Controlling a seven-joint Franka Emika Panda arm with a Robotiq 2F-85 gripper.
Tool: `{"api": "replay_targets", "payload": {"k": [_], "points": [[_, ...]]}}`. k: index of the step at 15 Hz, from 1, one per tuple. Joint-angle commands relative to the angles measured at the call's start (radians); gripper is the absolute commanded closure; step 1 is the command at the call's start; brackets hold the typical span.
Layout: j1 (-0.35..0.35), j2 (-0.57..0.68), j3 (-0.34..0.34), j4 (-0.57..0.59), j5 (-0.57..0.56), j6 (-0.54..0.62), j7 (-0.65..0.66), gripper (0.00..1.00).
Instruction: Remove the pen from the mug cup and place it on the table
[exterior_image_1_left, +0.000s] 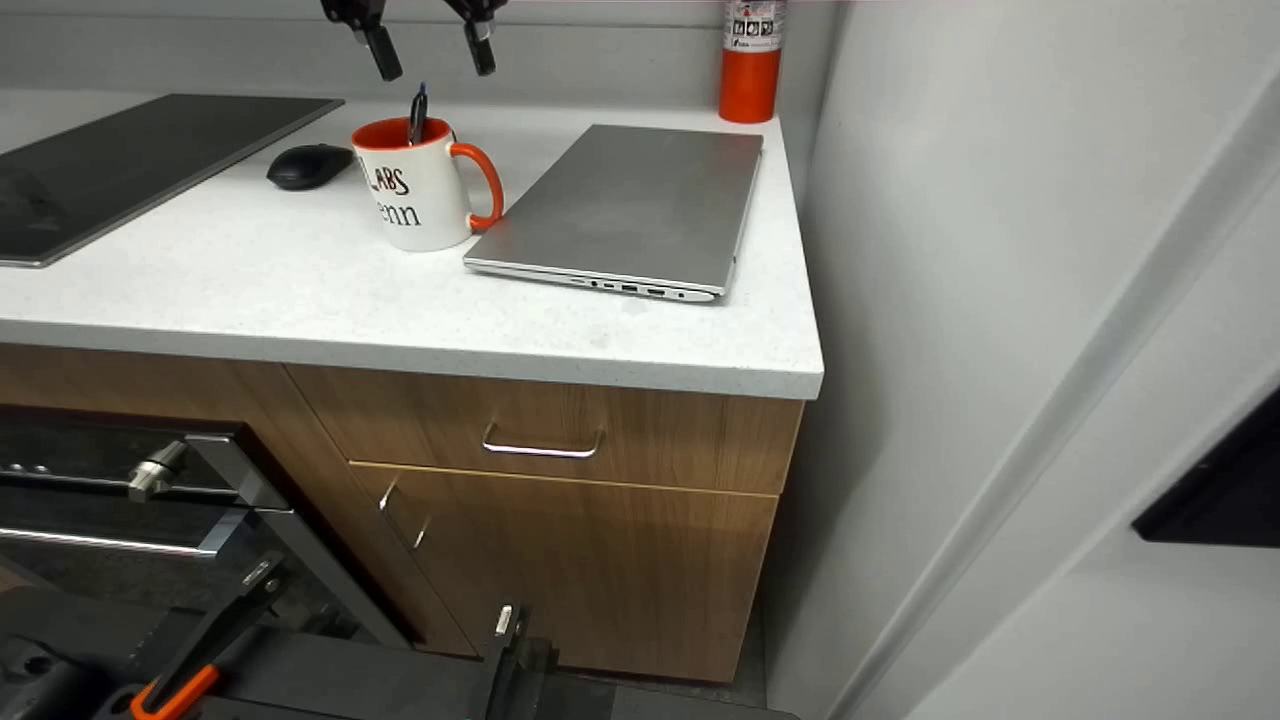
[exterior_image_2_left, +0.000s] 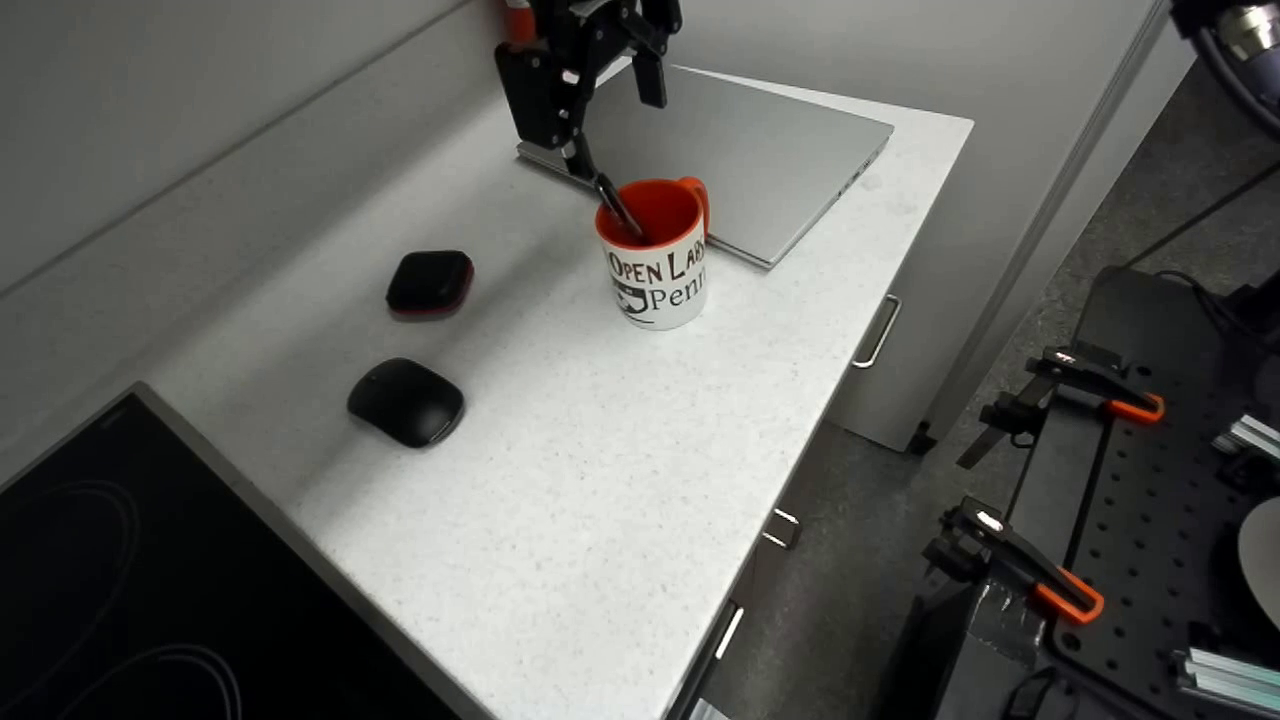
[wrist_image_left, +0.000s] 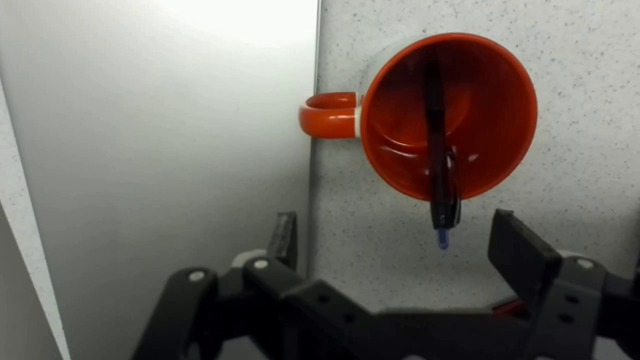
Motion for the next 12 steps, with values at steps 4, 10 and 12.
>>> {"api": "replay_targets", "payload": {"k": [4, 10, 12], "points": [[0.024, 0.058, -0.004, 0.088, -0.005, -0.098, 0.033, 0.0], [0.024, 0.08, 0.002, 0.107, 0.041, -0.126, 0.0, 0.0], [0.024, 0.08, 0.007, 0.106, 0.065, -0.121, -0.014, 0.0]]}}
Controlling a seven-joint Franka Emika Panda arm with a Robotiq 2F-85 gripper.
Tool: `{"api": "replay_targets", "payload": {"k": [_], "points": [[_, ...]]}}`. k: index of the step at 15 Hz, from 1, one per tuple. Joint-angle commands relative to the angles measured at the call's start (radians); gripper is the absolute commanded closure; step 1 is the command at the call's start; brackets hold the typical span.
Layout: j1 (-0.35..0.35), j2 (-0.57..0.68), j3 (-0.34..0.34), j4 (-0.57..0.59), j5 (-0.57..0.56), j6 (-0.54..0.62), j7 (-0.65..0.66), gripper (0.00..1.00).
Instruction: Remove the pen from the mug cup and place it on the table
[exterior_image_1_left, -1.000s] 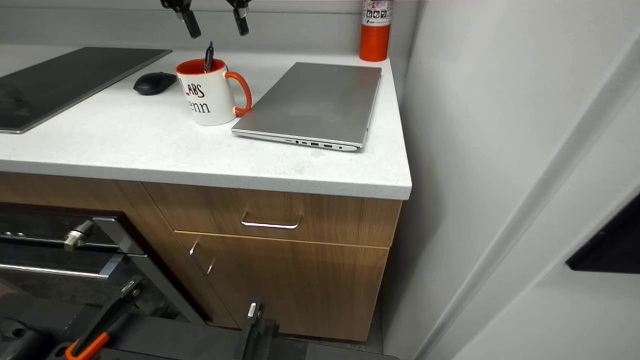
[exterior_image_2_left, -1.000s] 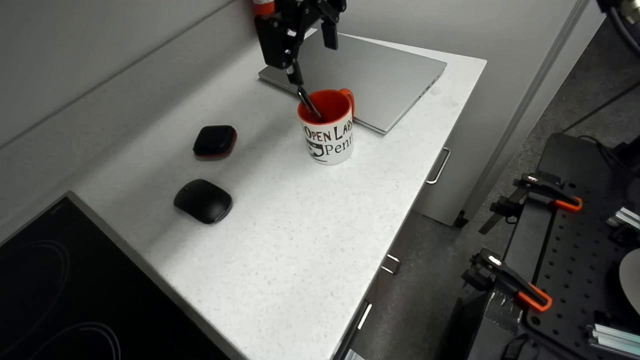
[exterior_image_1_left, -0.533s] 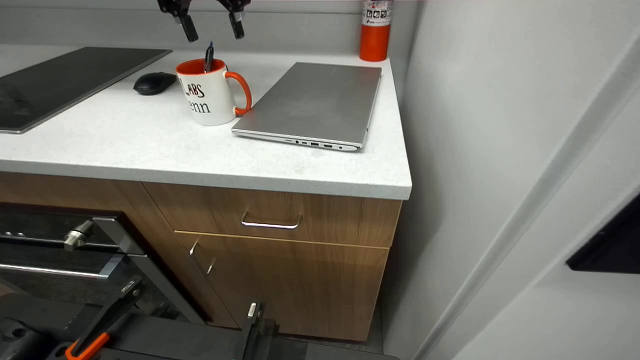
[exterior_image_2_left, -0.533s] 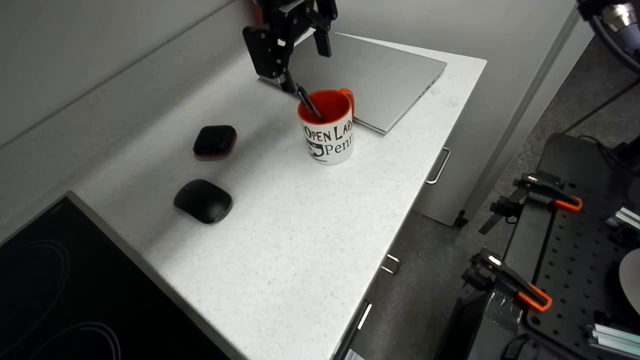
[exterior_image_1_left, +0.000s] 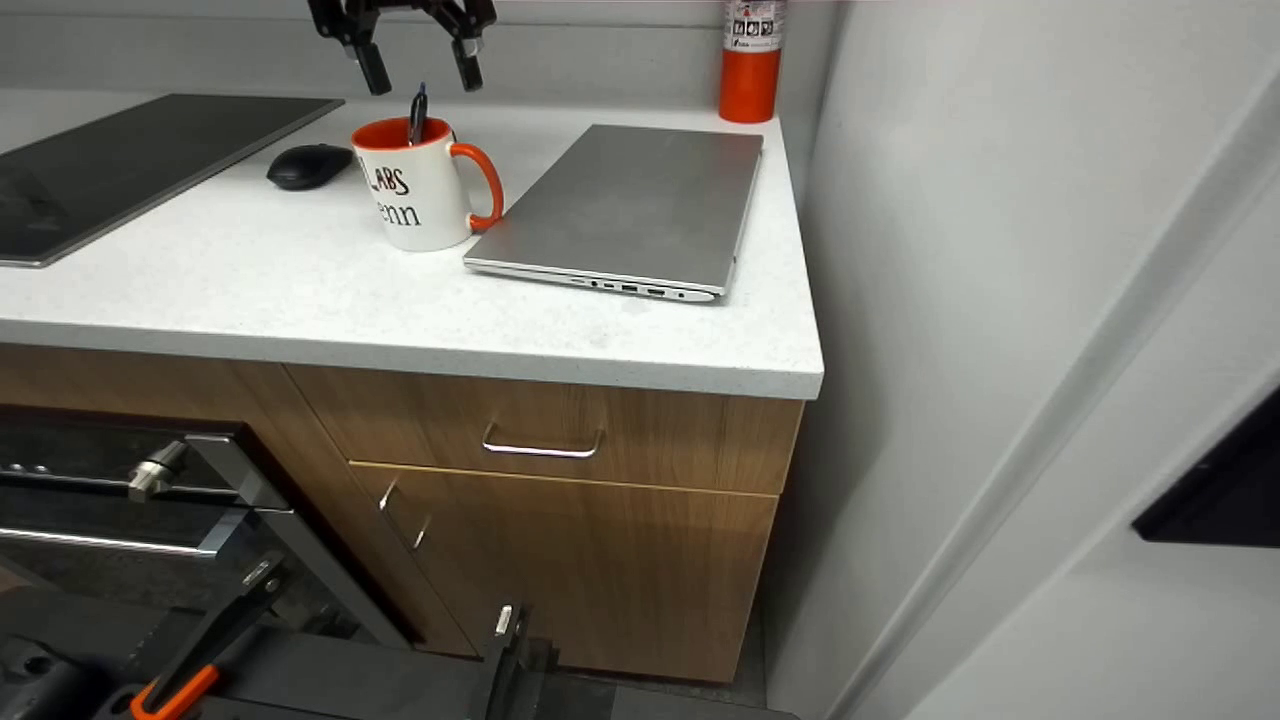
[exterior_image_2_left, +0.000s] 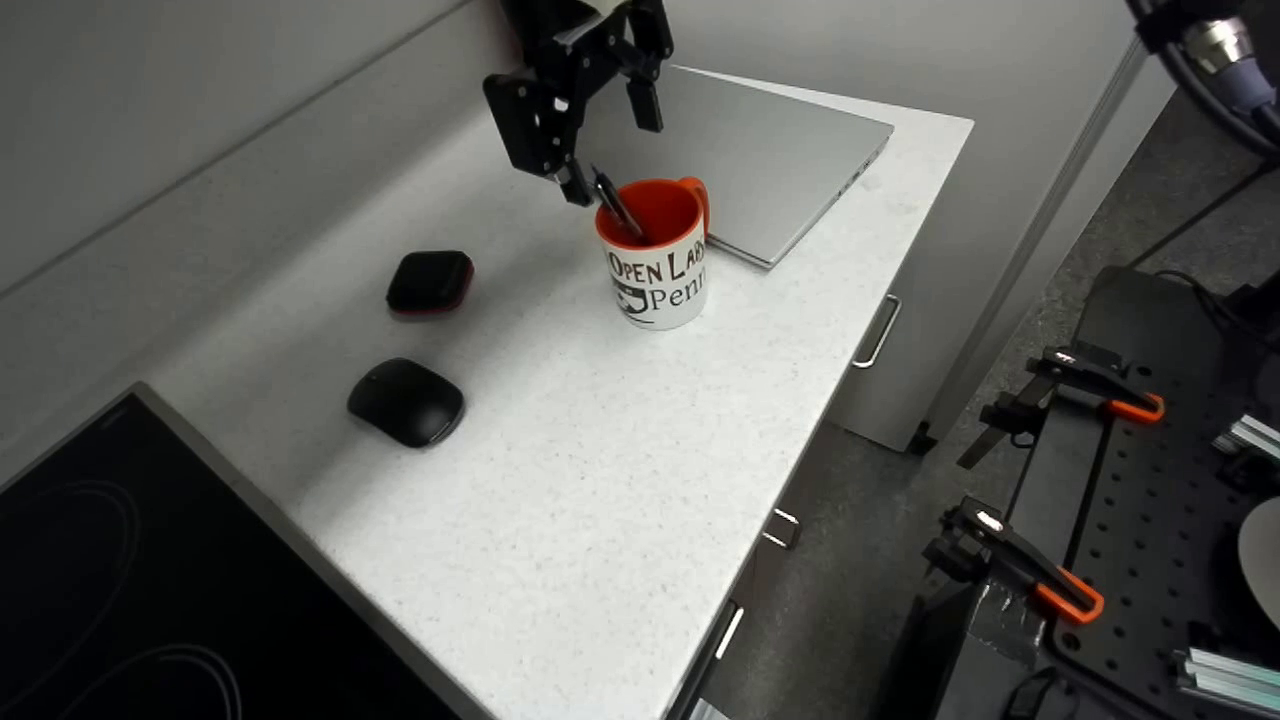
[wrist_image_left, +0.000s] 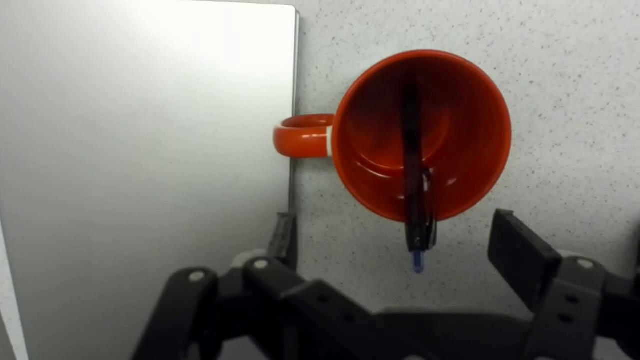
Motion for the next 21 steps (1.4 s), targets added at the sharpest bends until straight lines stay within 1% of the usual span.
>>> {"api": "replay_targets", "payload": {"k": [1, 4, 5, 6, 8, 11, 13, 16, 17, 18, 19, 21], "points": [[0.008, 0.024, 0.005, 0.043, 0.046, -0.036, -0.02, 0.0], [0.011, 0.032, 0.011, 0.047, 0.072, -0.036, -0.023, 0.0], [0.011, 0.033, 0.011, 0.048, 0.074, -0.035, -0.023, 0.06], [0.011, 0.034, 0.011, 0.048, 0.076, -0.032, -0.023, 0.28], [0.009, 0.035, 0.01, 0.047, 0.085, -0.024, -0.025, 0.31], [0.006, 0.039, 0.008, 0.047, 0.091, -0.019, -0.029, 0.56], [0.004, 0.042, 0.007, 0.047, 0.096, -0.018, -0.032, 0.7], [0.002, 0.041, 0.003, 0.045, 0.106, -0.018, -0.036, 0.94], [0.002, 0.041, 0.002, 0.045, 0.107, -0.017, -0.037, 0.99], [0.001, 0.041, 0.001, 0.045, 0.107, -0.018, -0.037, 1.0], [0.001, 0.04, 0.0, 0.044, 0.107, -0.018, -0.038, 0.96], [0.003, 0.024, 0.0, 0.033, 0.101, -0.023, -0.039, 0.96]]}}
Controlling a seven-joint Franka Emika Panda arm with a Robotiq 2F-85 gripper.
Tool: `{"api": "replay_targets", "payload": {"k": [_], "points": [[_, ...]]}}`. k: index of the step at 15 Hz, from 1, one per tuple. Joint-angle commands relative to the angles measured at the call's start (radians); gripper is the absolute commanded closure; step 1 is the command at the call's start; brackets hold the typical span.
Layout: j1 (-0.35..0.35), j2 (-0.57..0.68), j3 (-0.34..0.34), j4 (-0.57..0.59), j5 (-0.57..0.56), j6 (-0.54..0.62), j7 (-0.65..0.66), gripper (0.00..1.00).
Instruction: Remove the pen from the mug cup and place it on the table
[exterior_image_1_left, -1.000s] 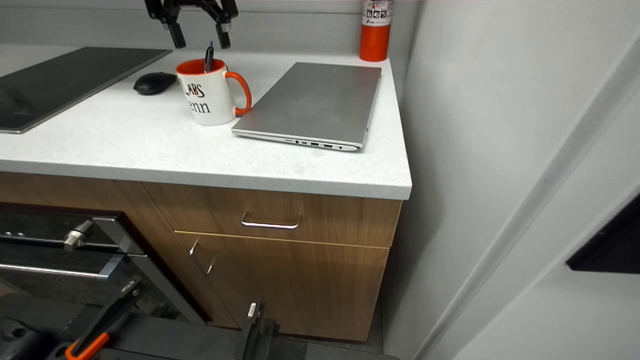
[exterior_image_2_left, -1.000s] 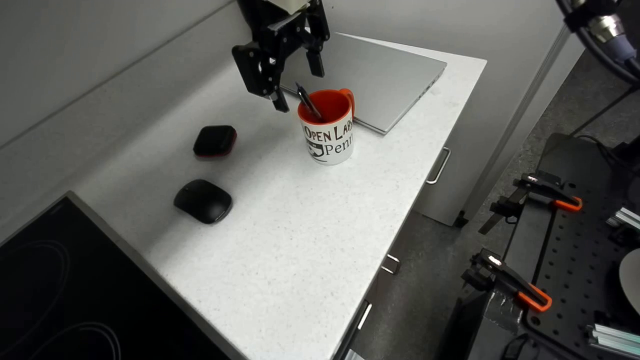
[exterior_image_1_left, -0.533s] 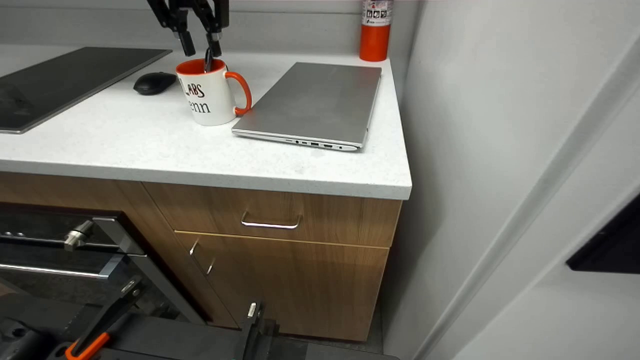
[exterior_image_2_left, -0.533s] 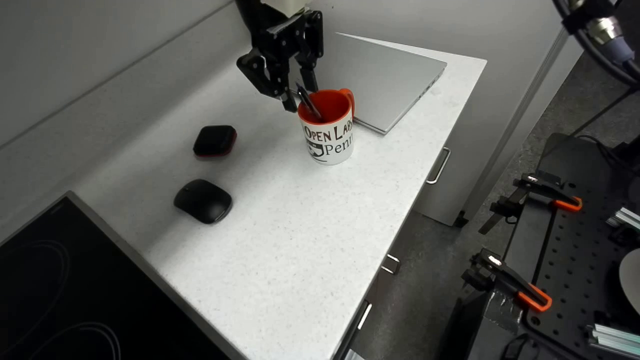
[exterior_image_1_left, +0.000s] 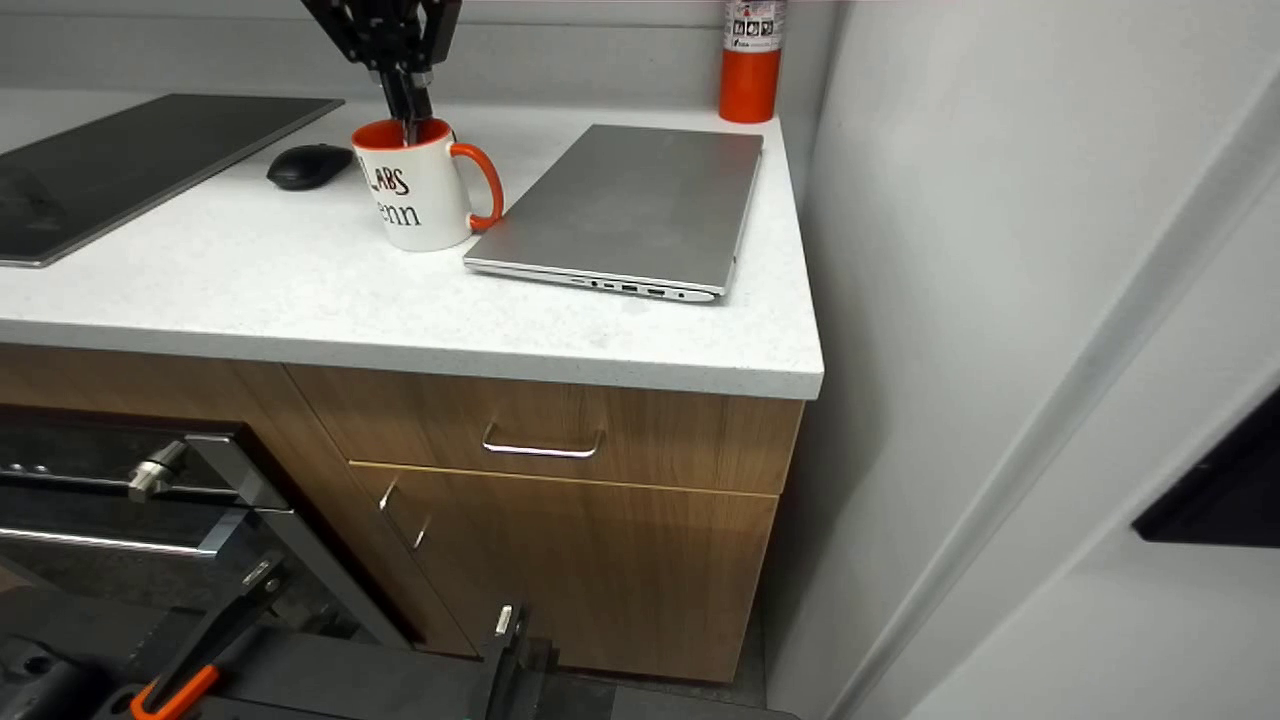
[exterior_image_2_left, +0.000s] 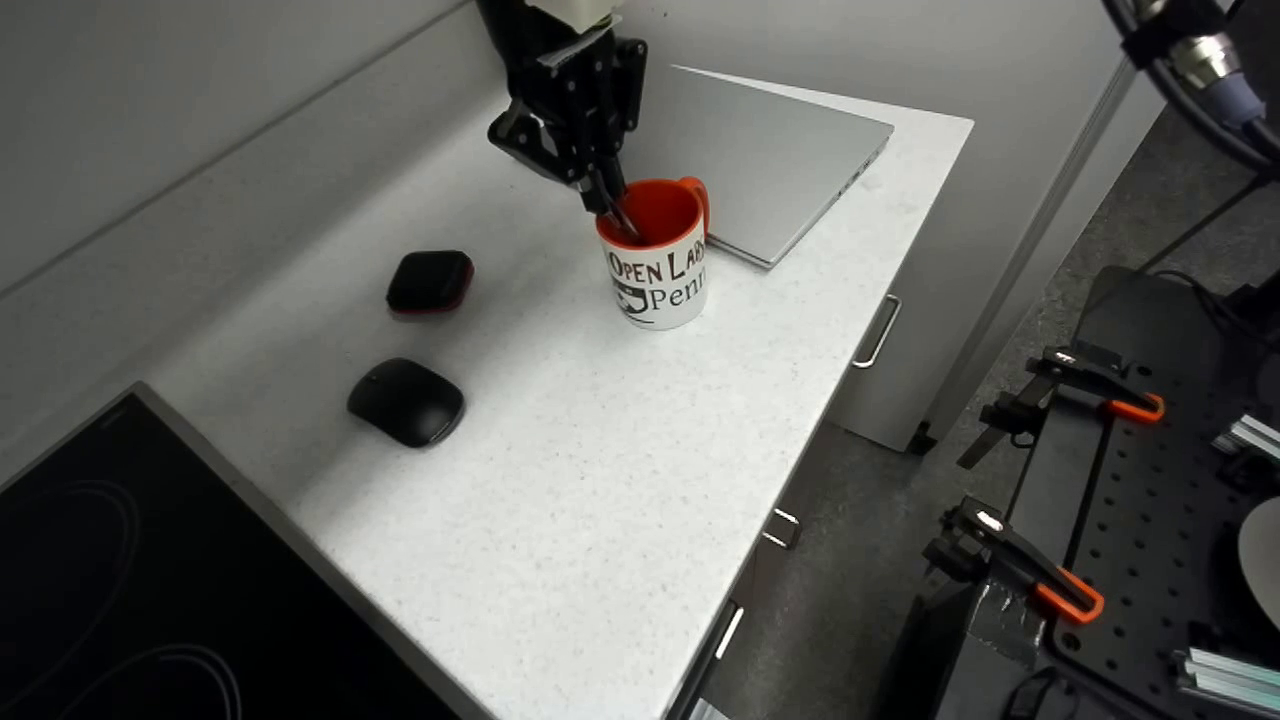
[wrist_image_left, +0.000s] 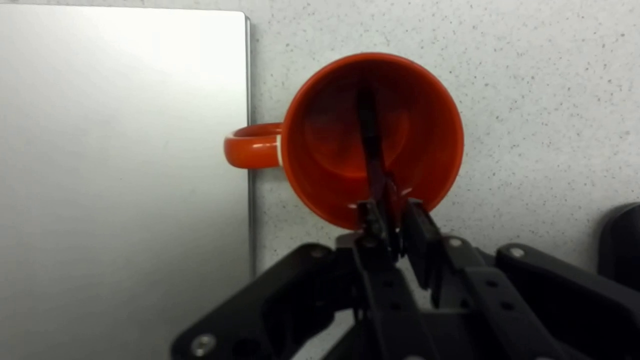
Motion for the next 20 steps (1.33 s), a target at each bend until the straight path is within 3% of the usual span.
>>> {"api": "replay_targets", "payload": {"k": [1, 8, 13, 20], "points": [[0.001, -0.019, -0.003, 0.009, 0.018, -0.023, -0.028, 0.96], [0.006, -0.218, 0.01, -0.044, -0.001, 0.011, -0.057, 0.96], [0.015, -0.313, 0.017, -0.052, 0.151, 0.025, -0.201, 0.96], [0.042, -0.218, 0.029, -0.048, 0.371, 0.012, -0.41, 0.96]]}}
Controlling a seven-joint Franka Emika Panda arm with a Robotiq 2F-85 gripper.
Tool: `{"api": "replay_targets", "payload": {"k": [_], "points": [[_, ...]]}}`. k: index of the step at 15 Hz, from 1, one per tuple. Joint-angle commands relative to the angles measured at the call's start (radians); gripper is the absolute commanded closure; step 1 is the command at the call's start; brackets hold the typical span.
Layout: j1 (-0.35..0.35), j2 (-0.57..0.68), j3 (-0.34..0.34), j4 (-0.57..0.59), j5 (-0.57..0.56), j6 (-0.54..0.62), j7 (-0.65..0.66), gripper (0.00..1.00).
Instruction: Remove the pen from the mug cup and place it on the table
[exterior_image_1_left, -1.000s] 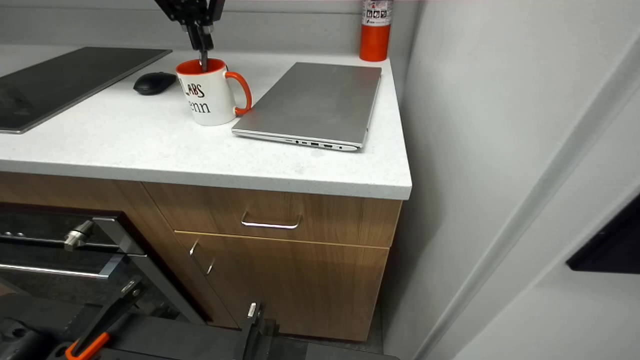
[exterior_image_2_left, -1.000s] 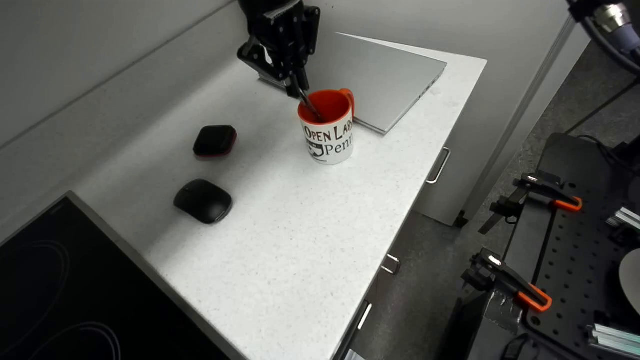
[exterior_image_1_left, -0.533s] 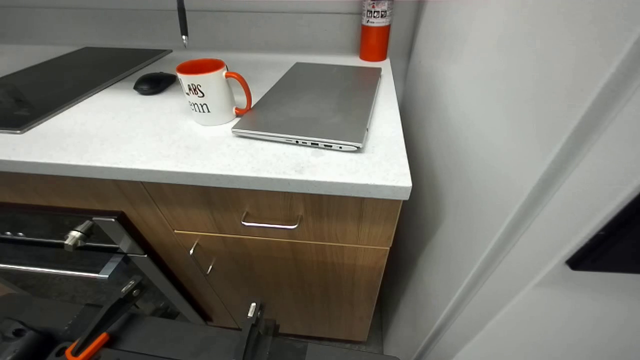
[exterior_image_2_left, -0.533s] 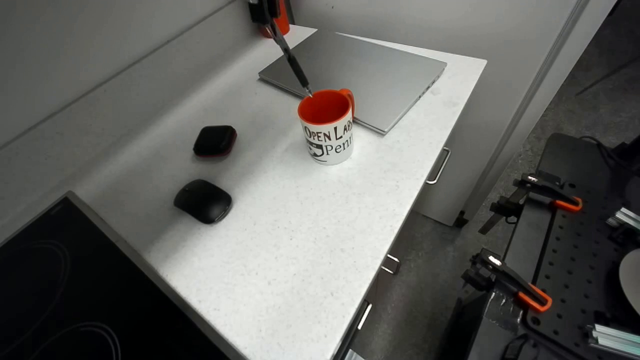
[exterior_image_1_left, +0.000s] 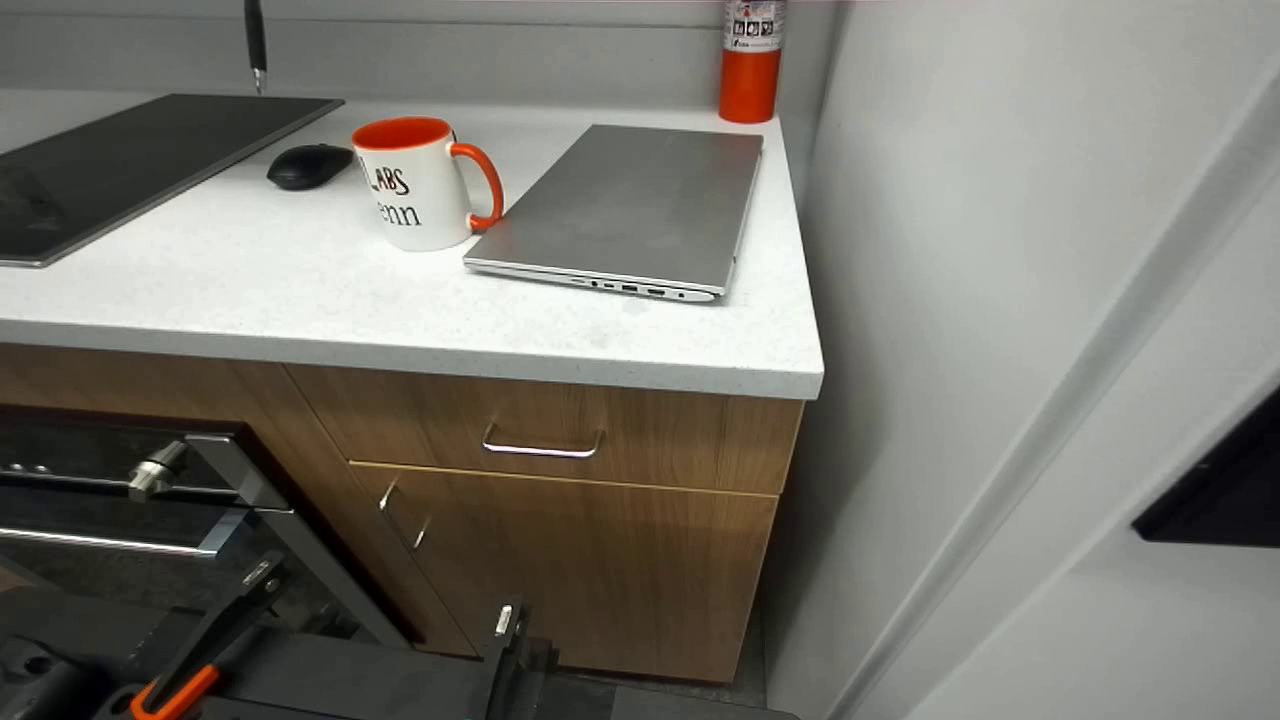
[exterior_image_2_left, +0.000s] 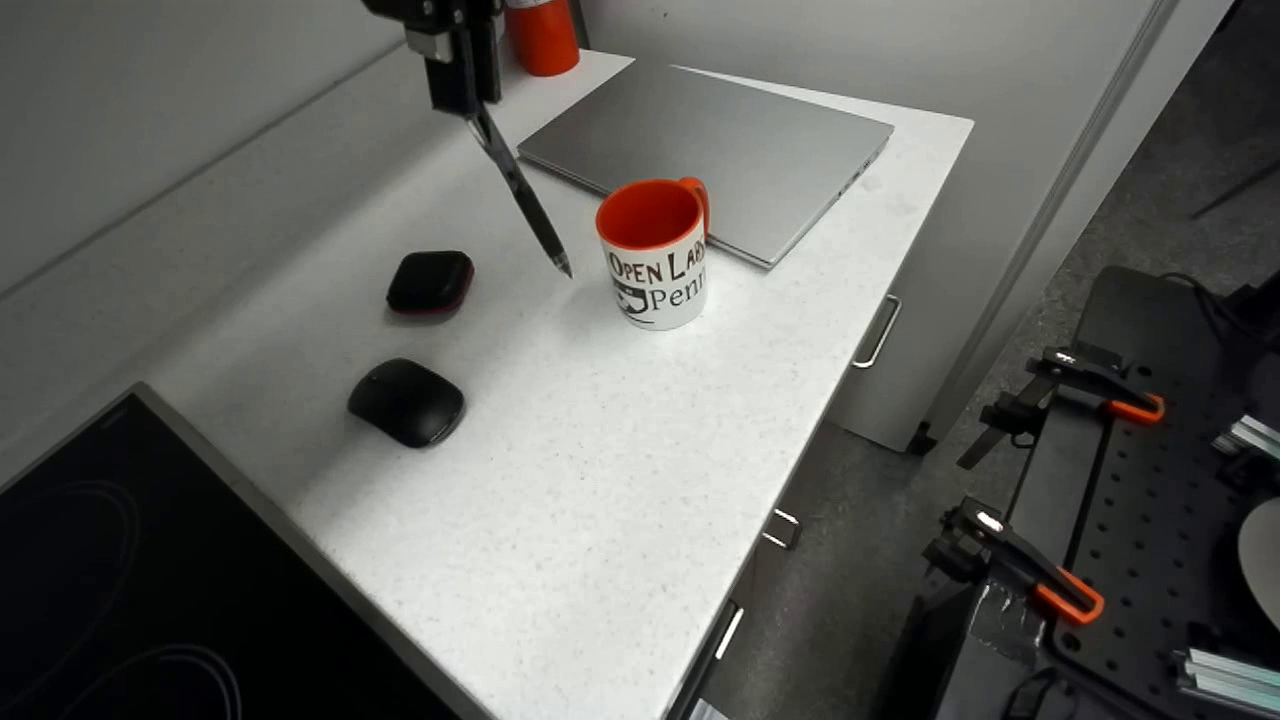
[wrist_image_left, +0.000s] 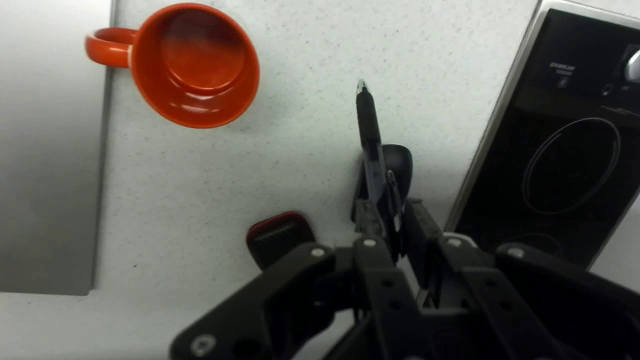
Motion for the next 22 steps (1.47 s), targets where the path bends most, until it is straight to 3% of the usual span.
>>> {"api": "replay_targets", "payload": {"k": [1, 11, 19, 20, 22], "points": [[0.011, 0.067, -0.004, 0.023, 0.107, -0.022, -0.094, 0.96], [-0.015, 0.341, 0.011, 0.15, 0.09, -0.042, -0.074, 0.96], [-0.015, 0.478, 0.013, 0.264, 0.043, -0.078, -0.058, 0.96], [-0.012, 0.486, 0.012, 0.273, 0.031, -0.081, -0.057, 0.58], [-0.012, 0.493, 0.014, 0.282, 0.014, -0.077, -0.062, 0.5]]}}
